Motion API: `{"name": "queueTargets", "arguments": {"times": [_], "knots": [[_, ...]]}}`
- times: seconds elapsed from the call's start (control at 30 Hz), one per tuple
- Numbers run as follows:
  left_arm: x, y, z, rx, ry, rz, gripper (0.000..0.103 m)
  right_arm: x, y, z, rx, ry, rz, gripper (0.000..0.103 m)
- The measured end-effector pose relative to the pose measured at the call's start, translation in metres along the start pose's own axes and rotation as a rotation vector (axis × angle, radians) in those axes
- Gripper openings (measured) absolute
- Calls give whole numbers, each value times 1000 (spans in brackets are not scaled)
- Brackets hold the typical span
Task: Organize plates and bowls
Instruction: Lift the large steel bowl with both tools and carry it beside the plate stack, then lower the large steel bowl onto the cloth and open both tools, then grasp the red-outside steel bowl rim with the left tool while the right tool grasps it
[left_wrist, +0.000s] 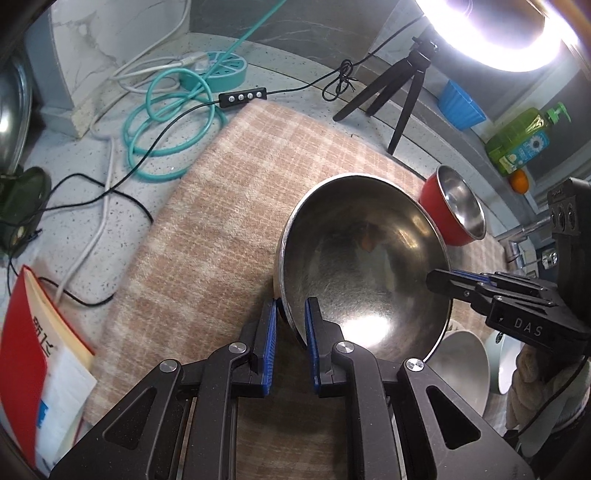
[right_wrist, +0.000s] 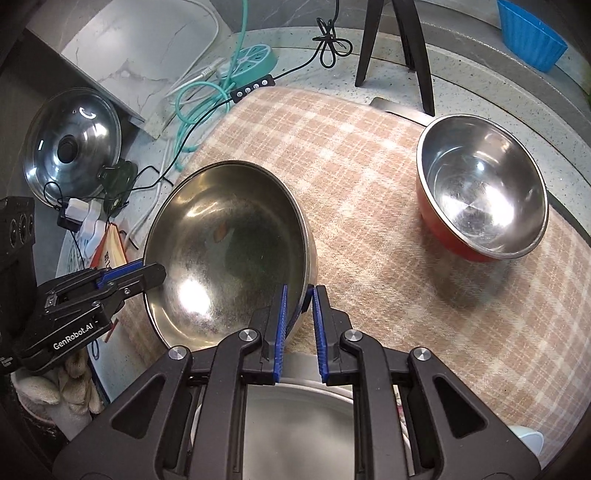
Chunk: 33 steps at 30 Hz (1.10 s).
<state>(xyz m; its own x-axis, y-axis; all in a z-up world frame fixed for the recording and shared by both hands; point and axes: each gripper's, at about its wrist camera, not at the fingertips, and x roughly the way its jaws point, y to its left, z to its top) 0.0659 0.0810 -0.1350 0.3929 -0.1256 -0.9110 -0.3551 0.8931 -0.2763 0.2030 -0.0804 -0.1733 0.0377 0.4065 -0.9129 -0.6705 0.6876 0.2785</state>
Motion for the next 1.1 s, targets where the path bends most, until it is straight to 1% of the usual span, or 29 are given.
{"name": "queueTargets", "arguments": {"times": [0.03,0.07,0.1,0.13,0.17,0.2,0.27,0.3,0.33,0.37,0.5,0.53,0.57,0.6,0.7,0.8,0.87,1.1], "knots": [[0,-1,1,11,-3,8,14,0,1,0,-6,-1,-14,16],[0,-2,1,22,-7,18,14,-1,1,0,-8,-5,-23,22],[-1,-3,2,34,-15,35,15,-3,1,0,-9,-15,-35,34],[-1,-4,3,46,-20,52,18,-5,0,-1,-9,-26,-45,41],[-2,-5,4,55,-27,57,19,-7,-1,-1,-10,-35,-51,52],[-3,-6,5,65,-34,63,19,-9,-2,-1,-10,-42,-55,55],[-4,-7,6,80,-48,79,20,-13,-4,-2,-6,-53,-59,55],[-5,-8,7,84,-54,83,22,-15,-6,-2,-5,-56,-66,57],[-6,-9,8,88,-59,84,28,-16,-7,-2,-5,-61,-77,60],[-7,-10,9,92,-65,84,31,-19,-10,-4,-3,-72,-91,64],[-8,-18,14,126,-89,88,33,-30,-21,-7,19,-96,-102,66],[-8,-20,15,134,-93,88,38,-35,-25,-7,24,-108,-119,66],[-8,-22,16,138,-98,85,47,-38,-28,-7,29,-117,-135,70],[-8,-24,18,140,-102,81,49,-42,-32,-8,36,-131,-147,74],[-8,-32,21,155,-109,79,50,-56,-46,-9,58,-164,-194,76],[-7,-39,26,163,-113,75,60,-66,-57,-11,58,-191,-275,79],[-7,-45,29,174,-118,75,60,-72,-68,-12,72,-198,-295,79],[-1,-62,37,201,-114,49,60,-87,-103,-16,158,-214,-298,79]]}}
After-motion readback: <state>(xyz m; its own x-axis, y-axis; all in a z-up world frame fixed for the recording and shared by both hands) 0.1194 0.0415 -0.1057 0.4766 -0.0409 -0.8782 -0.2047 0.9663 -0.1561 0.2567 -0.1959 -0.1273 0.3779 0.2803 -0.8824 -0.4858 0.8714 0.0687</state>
